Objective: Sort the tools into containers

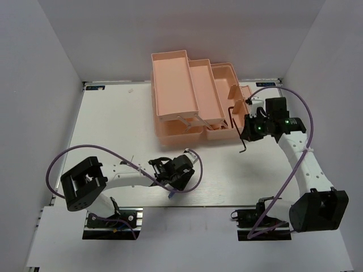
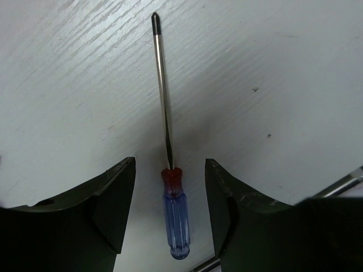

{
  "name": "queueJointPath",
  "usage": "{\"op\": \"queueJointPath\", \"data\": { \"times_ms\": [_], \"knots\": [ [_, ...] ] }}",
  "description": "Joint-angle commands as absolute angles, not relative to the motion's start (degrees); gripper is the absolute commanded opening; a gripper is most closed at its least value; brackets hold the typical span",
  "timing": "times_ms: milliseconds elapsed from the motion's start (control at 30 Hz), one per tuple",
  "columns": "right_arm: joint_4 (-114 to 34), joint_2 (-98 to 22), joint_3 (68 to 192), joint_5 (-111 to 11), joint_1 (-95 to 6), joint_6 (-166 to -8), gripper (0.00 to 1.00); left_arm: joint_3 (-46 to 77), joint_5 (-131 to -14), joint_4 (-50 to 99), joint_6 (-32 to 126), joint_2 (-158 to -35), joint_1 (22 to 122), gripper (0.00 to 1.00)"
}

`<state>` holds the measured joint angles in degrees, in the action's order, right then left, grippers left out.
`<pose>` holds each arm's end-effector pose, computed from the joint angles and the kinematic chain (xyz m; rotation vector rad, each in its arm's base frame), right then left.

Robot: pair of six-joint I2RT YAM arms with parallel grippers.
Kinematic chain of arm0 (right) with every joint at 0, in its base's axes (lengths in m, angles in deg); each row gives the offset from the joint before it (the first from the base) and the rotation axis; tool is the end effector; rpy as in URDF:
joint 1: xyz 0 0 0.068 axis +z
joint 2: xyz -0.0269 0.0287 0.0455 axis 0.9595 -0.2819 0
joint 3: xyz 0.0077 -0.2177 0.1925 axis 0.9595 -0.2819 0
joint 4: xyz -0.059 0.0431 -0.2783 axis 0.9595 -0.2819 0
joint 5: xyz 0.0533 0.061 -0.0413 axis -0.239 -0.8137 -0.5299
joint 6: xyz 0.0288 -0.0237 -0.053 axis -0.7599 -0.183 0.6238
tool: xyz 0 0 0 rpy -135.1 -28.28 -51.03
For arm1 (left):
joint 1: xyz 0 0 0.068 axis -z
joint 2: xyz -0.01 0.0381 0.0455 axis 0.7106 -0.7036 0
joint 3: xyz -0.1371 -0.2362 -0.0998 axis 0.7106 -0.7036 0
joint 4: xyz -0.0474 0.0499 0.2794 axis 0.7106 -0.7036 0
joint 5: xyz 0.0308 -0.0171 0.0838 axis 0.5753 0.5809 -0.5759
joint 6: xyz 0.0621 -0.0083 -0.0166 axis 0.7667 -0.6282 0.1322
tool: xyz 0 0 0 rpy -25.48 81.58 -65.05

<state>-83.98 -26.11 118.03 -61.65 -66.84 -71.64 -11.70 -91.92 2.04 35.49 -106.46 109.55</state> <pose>0.2707 0.0487 0.3179 -0.4637 2.3736 0.3920 0.1409 -0.2695 0.1531 0.8736 2.4845 -0.2757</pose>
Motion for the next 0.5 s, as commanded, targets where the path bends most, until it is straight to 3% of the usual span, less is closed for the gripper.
{"op": "queueJointPath", "data": {
  "times_ms": [0,267,433,467],
  "knots": [
    [-77.9,-31.4,124.4,-58.3,-66.9,-71.9,0.0,-10.1,-94.5,0.7,34.8,-107.7,109.8,0.61],
    [-72.6,-53.5,144.6,-54.2,-66.2,-76.0,0.0,-9.0,-97.3,-2.7,32.9,-109.9,110.3,0.61],
    [-77.4,-66.2,157.6,-56.3,-66.0,-78.8,0.0,-8.5,-97.8,-5.6,31.8,-109.9,111.5,0.6],
    [-78.1,-66.8,157.9,-56.9,-66.0,-79.0,0.08,-8.5,-97.8,-6.1,31.2,-110.4,111.5,0.6]
  ]
}}
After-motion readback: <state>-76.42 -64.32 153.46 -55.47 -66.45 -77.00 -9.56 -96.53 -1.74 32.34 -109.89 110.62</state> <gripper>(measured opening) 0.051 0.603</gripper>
